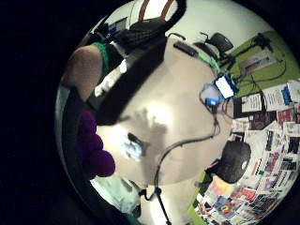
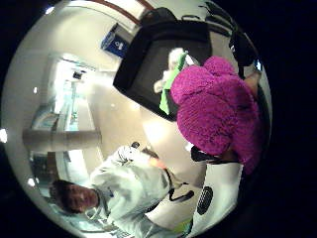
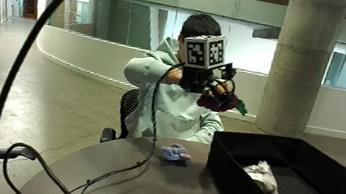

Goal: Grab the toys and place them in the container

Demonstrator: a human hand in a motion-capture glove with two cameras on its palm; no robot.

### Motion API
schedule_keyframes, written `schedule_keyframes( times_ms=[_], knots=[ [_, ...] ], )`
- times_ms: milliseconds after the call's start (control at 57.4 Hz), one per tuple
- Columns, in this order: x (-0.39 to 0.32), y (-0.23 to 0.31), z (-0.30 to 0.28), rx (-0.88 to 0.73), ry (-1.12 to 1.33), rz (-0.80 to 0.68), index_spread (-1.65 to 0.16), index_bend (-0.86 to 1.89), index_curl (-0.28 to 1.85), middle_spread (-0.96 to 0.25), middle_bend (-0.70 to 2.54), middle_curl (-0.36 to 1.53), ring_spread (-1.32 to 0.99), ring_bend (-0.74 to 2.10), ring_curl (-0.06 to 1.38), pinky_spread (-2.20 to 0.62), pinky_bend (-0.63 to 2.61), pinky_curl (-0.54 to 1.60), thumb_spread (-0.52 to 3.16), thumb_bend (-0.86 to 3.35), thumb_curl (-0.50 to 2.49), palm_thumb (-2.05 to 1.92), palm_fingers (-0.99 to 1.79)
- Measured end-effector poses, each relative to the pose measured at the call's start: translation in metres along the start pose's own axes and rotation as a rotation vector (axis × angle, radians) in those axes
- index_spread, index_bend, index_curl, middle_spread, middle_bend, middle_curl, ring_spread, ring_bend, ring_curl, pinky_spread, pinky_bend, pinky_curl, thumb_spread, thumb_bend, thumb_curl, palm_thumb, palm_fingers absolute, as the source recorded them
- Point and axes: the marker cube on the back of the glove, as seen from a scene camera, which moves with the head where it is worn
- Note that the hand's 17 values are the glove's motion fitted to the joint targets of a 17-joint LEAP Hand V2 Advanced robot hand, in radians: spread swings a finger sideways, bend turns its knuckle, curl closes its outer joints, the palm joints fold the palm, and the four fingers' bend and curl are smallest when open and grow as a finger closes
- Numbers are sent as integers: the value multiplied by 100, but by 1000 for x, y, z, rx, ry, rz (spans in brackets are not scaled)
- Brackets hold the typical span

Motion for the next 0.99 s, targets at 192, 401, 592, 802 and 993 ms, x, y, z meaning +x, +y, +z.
schedule_keyframes(
  times_ms=[192,401,592,802,993],
  knots=[
    [-64,-51,-10,286,-14,-53,-12,88,73,-31,57,50,-33,40,28,-6,68,33,108,-1,73,78,35],
    [-106,-106,7,279,-48,18,-15,65,70,-23,30,46,-32,50,35,-10,90,40,120,-7,61,54,3],
    [-107,-116,28,142,-54,18,-15,5,45,1,8,34,-10,32,30,0,110,43,112,-6,47,19,-33],
    [-94,-85,26,117,-118,1,-18,7,32,7,12,27,-3,25,29,3,102,40,112,-1,41,16,-27],
    [-58,-40,23,23,13,10,-18,12,30,7,12,25,-1,25,30,4,93,36,122,0,39,24,-18]
  ],
)
